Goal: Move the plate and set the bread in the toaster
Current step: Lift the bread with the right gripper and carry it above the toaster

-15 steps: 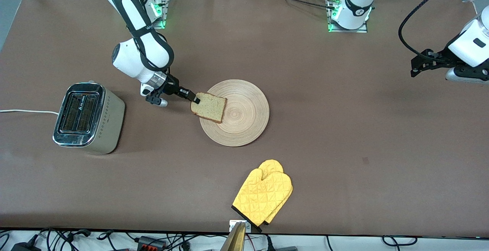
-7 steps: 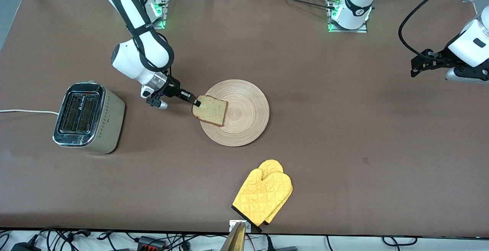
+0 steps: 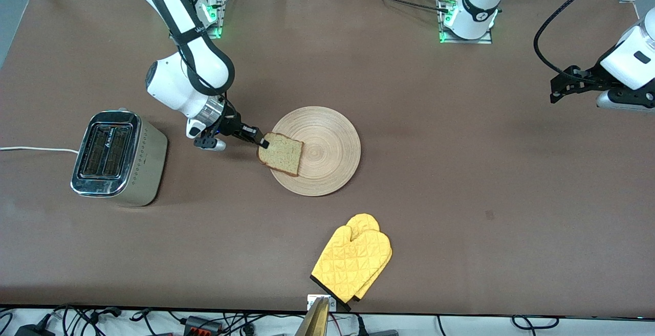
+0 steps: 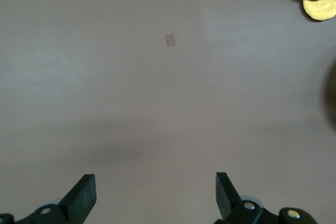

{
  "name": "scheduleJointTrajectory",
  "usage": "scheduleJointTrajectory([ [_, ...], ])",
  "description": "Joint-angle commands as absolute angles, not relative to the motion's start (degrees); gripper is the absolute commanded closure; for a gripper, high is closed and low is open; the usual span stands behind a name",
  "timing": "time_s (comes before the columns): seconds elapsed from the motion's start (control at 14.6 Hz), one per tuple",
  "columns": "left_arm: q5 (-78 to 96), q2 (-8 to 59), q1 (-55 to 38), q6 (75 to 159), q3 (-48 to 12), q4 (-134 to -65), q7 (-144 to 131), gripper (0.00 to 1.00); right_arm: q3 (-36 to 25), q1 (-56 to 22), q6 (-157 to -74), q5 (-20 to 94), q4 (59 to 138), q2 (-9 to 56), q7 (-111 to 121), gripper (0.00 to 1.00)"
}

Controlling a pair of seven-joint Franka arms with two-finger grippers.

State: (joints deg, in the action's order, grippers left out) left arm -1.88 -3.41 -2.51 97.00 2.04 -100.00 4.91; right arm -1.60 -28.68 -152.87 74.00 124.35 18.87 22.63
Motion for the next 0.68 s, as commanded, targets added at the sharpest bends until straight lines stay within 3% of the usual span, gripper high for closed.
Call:
scheduleJointTrajectory([
  [0.0, -1.41, -3.87, -2.81, 96.59, 2.11, -99.93, 4.48, 0.0, -1.84, -25.41, -147.5, 67.26, 122.18, 18.72, 22.76, 1.0],
  [0.21, -1.49, -3.87, -2.9, 96.59, 2.02, -99.93, 4.48, 0.0, -4.47, -22.95, -137.86, 51.75, 117.71, 18.63, 18.49, 1.0],
  [0.41, -1.49, -3.96, -3.08, 96.59, 2.02, -99.93, 4.48, 0.0, -6.85, -22.68, -121.52, 31.09, 105.86, 18.98, 2.6, 1.0],
  [0.62, -1.49, -3.96, -3.08, 96.59, 1.93, -99.93, 4.48, 0.0, -9.48, -19.44, -103.51, 23.47, 95.58, 18.72, 0.09, 1.0],
])
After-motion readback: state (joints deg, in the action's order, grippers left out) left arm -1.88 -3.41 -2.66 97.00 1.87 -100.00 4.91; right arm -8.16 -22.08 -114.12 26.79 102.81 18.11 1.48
